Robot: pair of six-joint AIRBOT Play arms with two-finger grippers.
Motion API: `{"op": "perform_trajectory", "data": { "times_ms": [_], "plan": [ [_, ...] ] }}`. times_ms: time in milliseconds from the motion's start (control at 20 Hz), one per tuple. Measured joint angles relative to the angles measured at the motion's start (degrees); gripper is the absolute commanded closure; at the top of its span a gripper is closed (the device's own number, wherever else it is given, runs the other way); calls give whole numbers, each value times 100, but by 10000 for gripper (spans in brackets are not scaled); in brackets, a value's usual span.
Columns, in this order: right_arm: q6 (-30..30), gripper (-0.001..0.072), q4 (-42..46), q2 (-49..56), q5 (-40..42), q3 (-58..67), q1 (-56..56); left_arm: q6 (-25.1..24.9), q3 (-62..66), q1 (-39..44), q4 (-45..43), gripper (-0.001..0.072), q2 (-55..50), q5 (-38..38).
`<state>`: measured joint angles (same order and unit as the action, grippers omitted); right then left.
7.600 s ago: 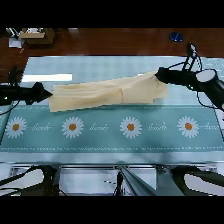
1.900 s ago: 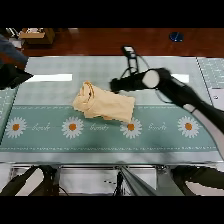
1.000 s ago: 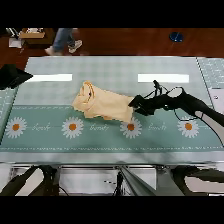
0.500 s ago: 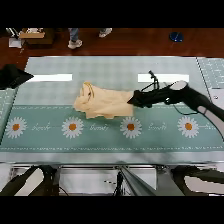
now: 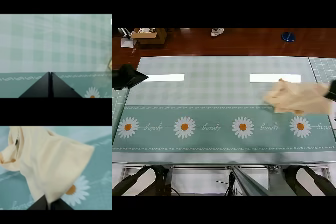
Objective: Fold the shirts.
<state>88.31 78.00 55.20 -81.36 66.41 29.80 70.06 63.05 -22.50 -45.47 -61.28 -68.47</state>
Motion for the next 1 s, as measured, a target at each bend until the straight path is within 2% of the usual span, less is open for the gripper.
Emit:
{"op": "perform_trajectory", "data": {
  "times_ms": [250, 500, 800, 1000],
  "plan": [
    [-291, 681, 732, -219, -1191, -70, 1840, -92, 0, 0, 0, 683, -177, 251],
    [-409, 681, 1412, -256, -1764, -778, 2806, -293, 0, 0, 0, 684, -256, 553],
    [-431, 681, 2970, -271, -1582, -1718, 3751, -474, 0, -105, -81, 684, -275, 881],
    [-402, 681, 3598, -271, -1187, -2013, 4538, -501, 0, -334, -136, 684, -278, 1003]
  ]
}}
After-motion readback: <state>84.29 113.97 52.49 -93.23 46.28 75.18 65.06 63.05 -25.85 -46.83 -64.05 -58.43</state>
